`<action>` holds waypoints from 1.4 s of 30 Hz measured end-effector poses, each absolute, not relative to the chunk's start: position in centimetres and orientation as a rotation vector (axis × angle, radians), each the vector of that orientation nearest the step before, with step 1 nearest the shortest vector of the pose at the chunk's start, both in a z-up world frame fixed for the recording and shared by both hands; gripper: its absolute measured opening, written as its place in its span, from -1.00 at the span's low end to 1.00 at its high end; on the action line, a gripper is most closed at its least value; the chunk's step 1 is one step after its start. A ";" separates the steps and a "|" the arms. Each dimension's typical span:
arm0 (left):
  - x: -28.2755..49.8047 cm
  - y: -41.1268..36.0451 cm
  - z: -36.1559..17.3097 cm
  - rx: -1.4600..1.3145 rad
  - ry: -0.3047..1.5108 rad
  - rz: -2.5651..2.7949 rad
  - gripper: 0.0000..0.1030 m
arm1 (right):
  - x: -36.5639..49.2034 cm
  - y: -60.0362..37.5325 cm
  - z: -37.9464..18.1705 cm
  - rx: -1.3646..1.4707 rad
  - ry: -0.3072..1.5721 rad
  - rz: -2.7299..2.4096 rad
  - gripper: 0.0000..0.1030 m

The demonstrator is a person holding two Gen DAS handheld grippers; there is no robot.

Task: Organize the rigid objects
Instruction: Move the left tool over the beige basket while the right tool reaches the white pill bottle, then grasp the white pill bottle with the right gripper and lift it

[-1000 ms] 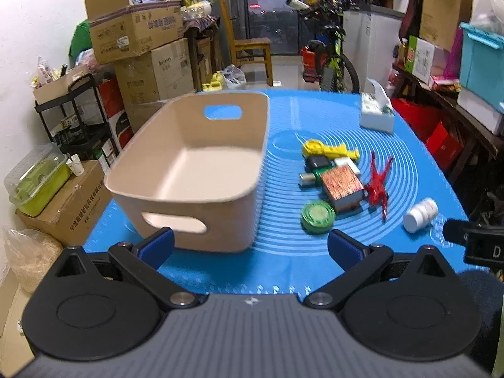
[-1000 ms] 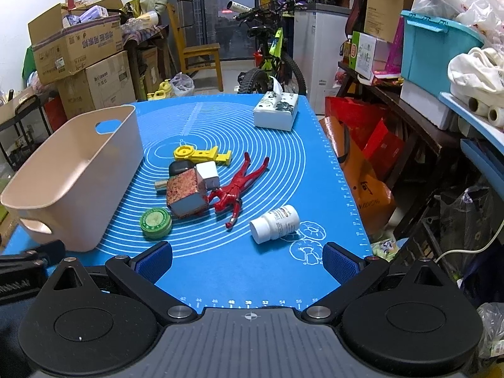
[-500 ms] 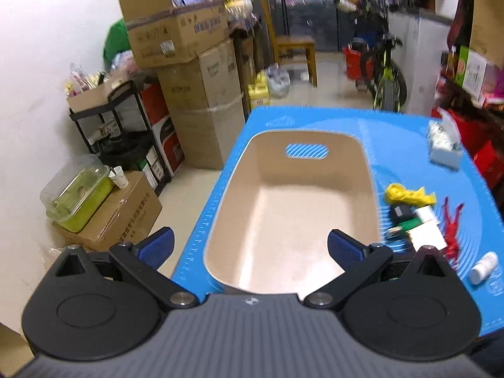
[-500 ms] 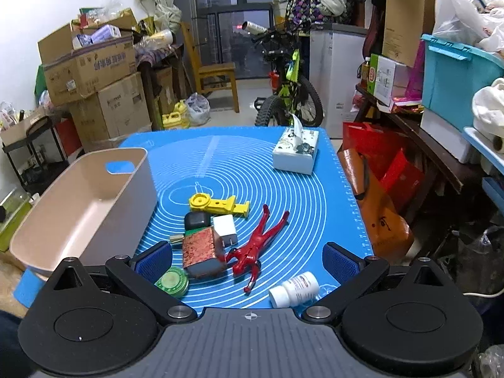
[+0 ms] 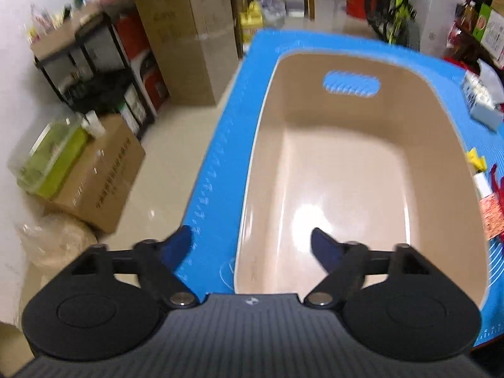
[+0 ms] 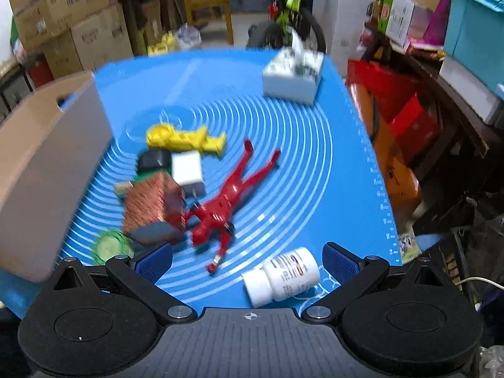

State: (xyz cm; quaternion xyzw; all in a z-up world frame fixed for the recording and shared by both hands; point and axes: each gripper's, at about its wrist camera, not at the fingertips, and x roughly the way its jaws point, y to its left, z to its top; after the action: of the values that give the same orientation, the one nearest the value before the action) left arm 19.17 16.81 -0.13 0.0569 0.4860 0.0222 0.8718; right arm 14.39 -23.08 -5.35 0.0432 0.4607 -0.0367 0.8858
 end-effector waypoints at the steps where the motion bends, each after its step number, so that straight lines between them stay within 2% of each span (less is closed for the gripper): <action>1: 19.3 16.9 -0.7 0.113 1.032 0.043 0.33 | 14.6 -23.2 -5.8 0.087 0.973 -0.077 0.92; 5: 19.4 16.6 -2.4 0.113 1.088 -0.003 -0.07 | 15.5 -23.7 -7.7 0.072 1.038 -0.076 0.88; 6: 19.3 16.5 -2.8 0.127 1.103 -0.007 -0.29 | 15.7 -23.7 -8.1 0.063 1.059 -0.078 0.85; 8: 19.4 16.4 -3.3 0.165 1.110 0.013 -0.42 | 15.9 -23.8 -9.0 0.055 1.091 -0.084 0.81; 10: 19.5 17.2 -3.5 0.157 1.113 0.030 -0.65 | 16.0 -24.0 -9.7 0.061 1.113 -0.093 0.74; 12: 19.5 17.7 -3.3 0.136 1.117 0.035 -0.75 | 16.2 -24.1 -10.2 0.054 1.126 -0.095 0.71; 17: 19.8 17.7 -3.0 0.121 1.108 0.015 -0.78 | 16.3 -24.0 -10.4 0.047 1.112 -0.088 0.61; 19: 19.8 17.6 -2.9 0.117 1.106 0.011 -0.79 | 16.3 -24.1 -10.2 0.054 1.102 -0.083 0.34; 30: 20.2 17.9 -3.0 0.103 1.104 0.009 -0.80 | 15.9 -22.5 -7.1 -0.002 0.974 -0.090 0.34; 42: 20.0 17.7 -3.2 0.111 1.101 0.009 -0.81 | 20.0 -14.0 3.6 0.027 0.684 0.079 0.34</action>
State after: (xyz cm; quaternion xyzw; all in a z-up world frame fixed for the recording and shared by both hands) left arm 20.04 17.72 -3.17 0.0529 0.5230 0.0043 0.8507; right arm 19.96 -13.98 3.55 0.0131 0.3353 0.0389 0.9412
